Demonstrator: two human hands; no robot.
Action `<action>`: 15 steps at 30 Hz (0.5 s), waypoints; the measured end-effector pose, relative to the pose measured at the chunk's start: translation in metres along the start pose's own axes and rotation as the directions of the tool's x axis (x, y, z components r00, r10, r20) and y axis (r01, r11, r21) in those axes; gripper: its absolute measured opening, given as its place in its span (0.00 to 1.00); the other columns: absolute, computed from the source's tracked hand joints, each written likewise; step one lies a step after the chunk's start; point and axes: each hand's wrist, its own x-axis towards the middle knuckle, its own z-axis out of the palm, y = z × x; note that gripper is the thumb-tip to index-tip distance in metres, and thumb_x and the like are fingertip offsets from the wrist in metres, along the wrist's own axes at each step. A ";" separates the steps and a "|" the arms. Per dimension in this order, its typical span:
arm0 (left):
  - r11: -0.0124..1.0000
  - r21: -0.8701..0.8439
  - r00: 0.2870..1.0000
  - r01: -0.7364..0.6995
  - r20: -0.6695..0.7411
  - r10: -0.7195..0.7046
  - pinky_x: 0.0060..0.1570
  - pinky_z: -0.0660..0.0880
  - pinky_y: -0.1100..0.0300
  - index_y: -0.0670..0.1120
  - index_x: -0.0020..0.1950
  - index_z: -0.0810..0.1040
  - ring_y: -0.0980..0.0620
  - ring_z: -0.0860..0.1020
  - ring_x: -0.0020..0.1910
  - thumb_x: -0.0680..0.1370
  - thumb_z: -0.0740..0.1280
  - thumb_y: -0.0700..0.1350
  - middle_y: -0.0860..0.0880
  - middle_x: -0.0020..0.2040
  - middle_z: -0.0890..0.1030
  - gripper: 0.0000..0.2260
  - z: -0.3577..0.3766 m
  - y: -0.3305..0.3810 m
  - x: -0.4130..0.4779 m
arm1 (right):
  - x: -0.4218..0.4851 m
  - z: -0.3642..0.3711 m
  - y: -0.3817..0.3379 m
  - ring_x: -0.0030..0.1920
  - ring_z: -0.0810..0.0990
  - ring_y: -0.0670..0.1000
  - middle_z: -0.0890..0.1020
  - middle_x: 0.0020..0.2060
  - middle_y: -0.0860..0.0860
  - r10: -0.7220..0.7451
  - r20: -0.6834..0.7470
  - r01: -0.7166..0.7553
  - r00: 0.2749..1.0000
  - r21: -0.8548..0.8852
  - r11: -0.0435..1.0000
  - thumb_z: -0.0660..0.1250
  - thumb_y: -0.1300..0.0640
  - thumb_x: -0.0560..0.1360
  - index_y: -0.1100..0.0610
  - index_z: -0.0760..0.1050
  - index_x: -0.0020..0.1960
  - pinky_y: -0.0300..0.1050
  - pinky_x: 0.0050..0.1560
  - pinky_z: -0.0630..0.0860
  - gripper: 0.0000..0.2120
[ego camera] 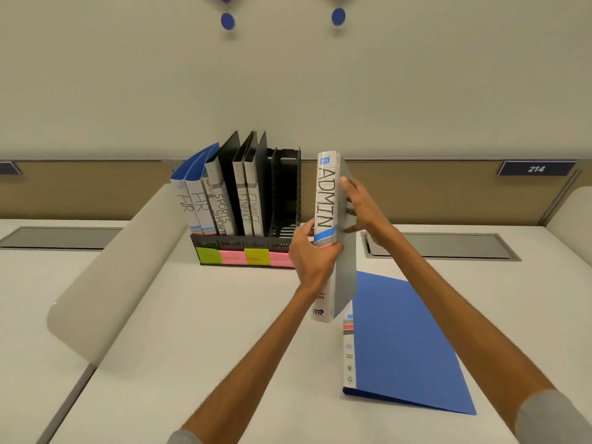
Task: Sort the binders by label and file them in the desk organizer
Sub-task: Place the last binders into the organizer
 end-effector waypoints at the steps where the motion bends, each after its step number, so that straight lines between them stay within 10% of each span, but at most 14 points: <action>1: 0.999 0.001 0.999 -0.034 -0.024 0.034 0.46 0.80 0.62 0.47 0.62 0.78 0.56 0.79 0.47 0.64 0.78 0.42 0.52 0.51 0.79 0.26 -0.007 0.001 0.004 | 0.001 0.008 -0.011 0.67 0.71 0.59 0.68 0.71 0.52 -0.026 0.021 0.026 0.999 0.005 1.000 0.56 0.35 0.78 0.44 0.56 0.75 0.71 0.53 0.77 0.30; 15: 0.948 0.007 0.932 -0.318 -0.180 0.314 0.48 0.75 0.75 0.42 0.63 0.73 0.68 0.74 0.53 0.67 0.76 0.38 0.56 0.54 0.71 0.26 -0.085 -0.008 0.077 | 0.030 0.113 -0.121 0.60 0.76 0.49 0.78 0.56 0.49 -0.485 -0.015 0.469 0.874 -0.229 0.853 0.68 0.38 0.74 0.43 0.66 0.67 0.49 0.42 0.83 0.25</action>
